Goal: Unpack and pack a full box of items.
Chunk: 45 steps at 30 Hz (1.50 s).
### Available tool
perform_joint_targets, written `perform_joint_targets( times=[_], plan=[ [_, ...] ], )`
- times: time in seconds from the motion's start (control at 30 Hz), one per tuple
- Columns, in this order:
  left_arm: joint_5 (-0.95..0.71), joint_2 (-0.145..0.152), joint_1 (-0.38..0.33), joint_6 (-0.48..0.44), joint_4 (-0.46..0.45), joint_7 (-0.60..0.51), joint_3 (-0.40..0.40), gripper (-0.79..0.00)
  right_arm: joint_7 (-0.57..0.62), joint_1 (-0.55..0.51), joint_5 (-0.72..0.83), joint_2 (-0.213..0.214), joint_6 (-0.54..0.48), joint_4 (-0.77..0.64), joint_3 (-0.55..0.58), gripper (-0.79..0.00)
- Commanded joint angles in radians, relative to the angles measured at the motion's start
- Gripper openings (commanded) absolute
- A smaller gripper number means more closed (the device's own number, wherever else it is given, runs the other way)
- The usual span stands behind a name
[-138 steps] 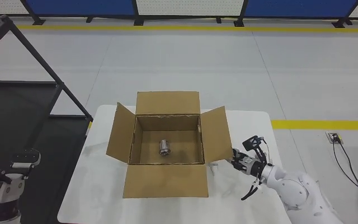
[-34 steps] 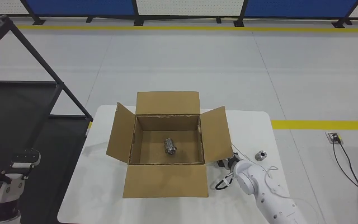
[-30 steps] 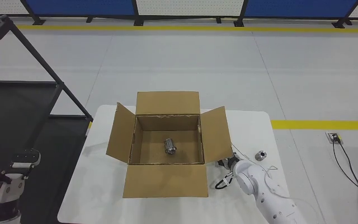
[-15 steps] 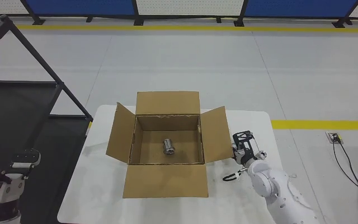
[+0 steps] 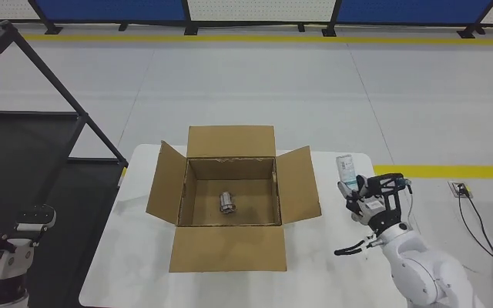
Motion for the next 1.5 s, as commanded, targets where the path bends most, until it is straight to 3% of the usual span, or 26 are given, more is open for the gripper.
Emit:
perform_joint_targets(
  times=[0.0,0.43,0.83,1.47],
  plan=[
    [0.0,0.0,0.0,0.0,0.0,0.0,0.0,0.0,0.026,-0.021,-0.035,0.0,0.005,-0.082,-0.019,-0.785],
    [0.0,0.0,0.0,0.0,0.0,0.0,0.0,0.0,0.126,-0.028,-0.364,-0.022,0.035,-0.314,-0.382,-0.785],
    [0.0,0.0,0.0,0.0,0.0,0.0,0.0,0.0,0.28,0.195,-0.594,-0.106,0.186,-0.186,-0.751,-0.785],
    [0.0,0.0,0.0,0.0,0.0,0.0,0.0,0.0,0.28,0.195,-0.594,-0.106,0.186,-0.186,-0.751,-0.785]
  ],
)
